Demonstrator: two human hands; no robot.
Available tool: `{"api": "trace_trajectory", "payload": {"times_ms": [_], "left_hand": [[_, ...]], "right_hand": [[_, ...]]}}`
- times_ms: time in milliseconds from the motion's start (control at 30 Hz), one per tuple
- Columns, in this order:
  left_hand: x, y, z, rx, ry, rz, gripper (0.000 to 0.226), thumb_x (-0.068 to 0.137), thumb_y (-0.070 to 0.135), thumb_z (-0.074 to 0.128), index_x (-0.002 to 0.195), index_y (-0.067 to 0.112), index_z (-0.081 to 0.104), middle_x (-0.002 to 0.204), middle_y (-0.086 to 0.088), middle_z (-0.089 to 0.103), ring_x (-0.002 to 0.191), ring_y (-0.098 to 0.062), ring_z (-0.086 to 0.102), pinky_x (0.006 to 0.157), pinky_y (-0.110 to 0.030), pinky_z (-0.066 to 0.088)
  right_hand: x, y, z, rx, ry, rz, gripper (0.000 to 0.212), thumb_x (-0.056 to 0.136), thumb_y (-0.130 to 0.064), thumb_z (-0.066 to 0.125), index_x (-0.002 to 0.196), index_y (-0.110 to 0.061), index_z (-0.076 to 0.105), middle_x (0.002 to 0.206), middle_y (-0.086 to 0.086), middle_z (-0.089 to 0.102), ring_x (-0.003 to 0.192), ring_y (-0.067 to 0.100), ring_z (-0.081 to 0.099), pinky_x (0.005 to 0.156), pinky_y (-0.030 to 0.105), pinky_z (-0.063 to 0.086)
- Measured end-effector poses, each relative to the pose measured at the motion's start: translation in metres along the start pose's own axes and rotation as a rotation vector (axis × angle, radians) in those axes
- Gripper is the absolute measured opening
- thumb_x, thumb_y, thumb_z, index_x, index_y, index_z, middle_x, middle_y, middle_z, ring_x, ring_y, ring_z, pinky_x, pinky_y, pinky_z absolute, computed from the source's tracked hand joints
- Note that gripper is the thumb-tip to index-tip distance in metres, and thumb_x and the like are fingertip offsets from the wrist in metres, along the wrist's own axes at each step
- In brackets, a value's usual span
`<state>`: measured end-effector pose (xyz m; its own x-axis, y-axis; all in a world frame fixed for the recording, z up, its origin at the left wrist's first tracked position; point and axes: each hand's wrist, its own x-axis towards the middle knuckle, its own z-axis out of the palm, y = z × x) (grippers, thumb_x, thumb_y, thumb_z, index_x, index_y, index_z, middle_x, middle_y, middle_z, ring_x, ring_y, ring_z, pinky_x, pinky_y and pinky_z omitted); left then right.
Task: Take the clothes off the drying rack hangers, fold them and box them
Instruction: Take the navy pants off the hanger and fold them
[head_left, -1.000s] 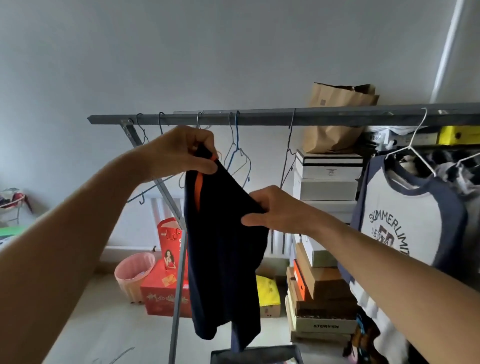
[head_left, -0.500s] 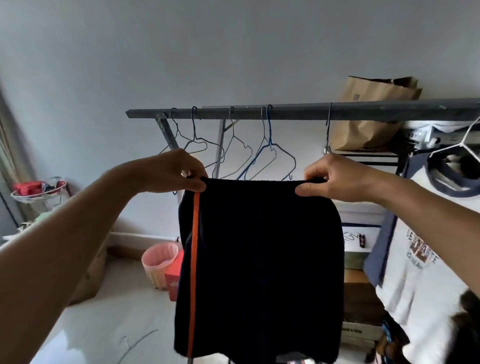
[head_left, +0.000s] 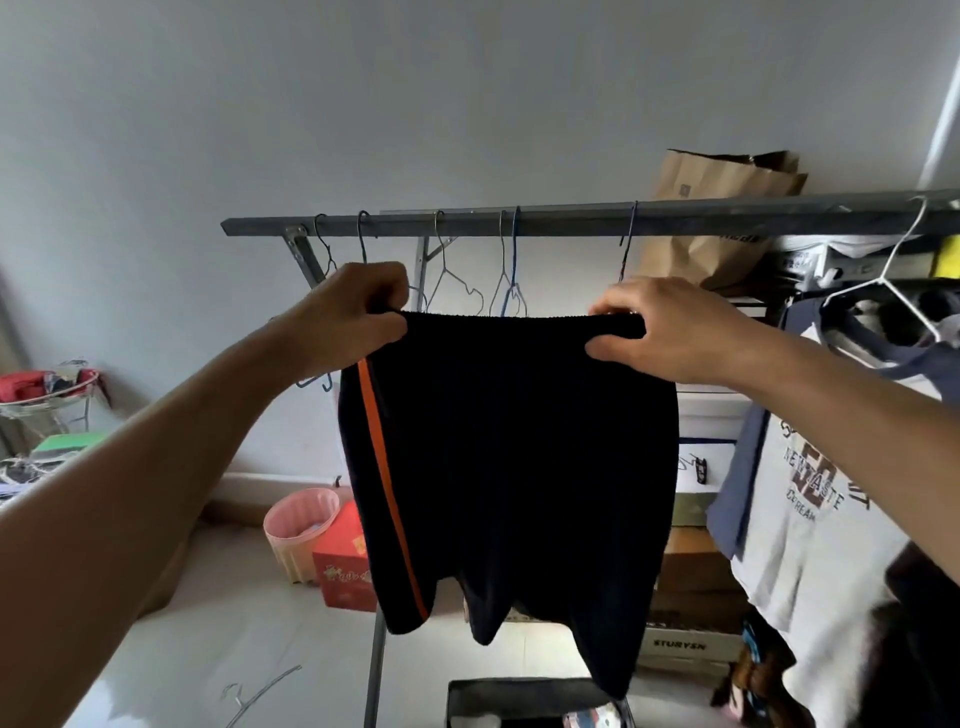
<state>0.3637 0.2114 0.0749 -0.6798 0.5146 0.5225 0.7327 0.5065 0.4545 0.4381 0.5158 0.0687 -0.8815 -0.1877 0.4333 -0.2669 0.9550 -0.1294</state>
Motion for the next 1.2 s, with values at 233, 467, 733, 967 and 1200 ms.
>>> {"api": "trace_trajectory", "payload": {"times_ms": [233,467,733,967,1200], "left_hand": [[-0.004,0.008,0.026,0.331,-0.092,-0.127,0.04,0.078,0.07,0.061,0.072,0.031,0.066,0.063,0.012,0.059,0.061,-0.007,0.055,0.059,-0.025,0.038],[-0.002,0.001,0.036,0.291,-0.269,-0.089,0.031,0.074,0.05,0.077,0.06,0.033,0.055,0.08,0.01,0.057,0.072,-0.003,0.053,0.066,-0.025,0.04],[-0.004,0.009,0.064,0.097,-0.428,-0.148,0.012,0.077,0.028,0.063,0.082,0.019,0.057,0.066,0.006,0.055,0.06,-0.012,0.052,0.056,-0.027,0.04],[0.0,0.01,0.078,0.155,-0.362,-0.415,0.057,0.083,0.068,0.055,0.061,0.016,0.058,0.051,0.004,0.042,0.042,-0.012,0.038,0.053,-0.026,0.03],[0.004,0.028,0.099,-0.643,-0.051,-0.839,0.017,0.096,0.015,0.054,0.084,0.004,0.058,0.051,-0.005,0.06,0.037,-0.014,0.057,0.041,-0.021,0.047]], "right_hand": [[0.001,-0.011,-0.002,0.008,-0.056,0.057,0.027,0.082,-0.039,0.066,0.064,-0.021,0.058,0.08,-0.002,0.057,0.077,0.019,0.052,0.069,0.037,0.04],[-0.004,-0.01,-0.001,0.58,-0.245,0.192,0.011,0.076,-0.014,0.08,0.081,-0.011,0.07,0.07,-0.001,0.068,0.062,0.009,0.064,0.057,0.02,0.047],[0.001,-0.018,0.014,0.689,-0.145,0.247,0.021,0.074,-0.003,0.079,0.09,-0.012,0.067,0.081,0.004,0.066,0.067,0.011,0.063,0.057,0.018,0.049],[0.001,-0.012,0.029,0.657,-0.066,0.309,0.033,0.072,-0.007,0.08,0.1,-0.015,0.063,0.095,0.006,0.064,0.078,0.017,0.063,0.067,0.026,0.053],[-0.011,-0.043,0.064,0.705,0.157,0.226,0.033,0.075,-0.004,0.073,0.104,-0.014,0.061,0.094,0.001,0.064,0.084,0.014,0.061,0.073,0.02,0.052]]}}
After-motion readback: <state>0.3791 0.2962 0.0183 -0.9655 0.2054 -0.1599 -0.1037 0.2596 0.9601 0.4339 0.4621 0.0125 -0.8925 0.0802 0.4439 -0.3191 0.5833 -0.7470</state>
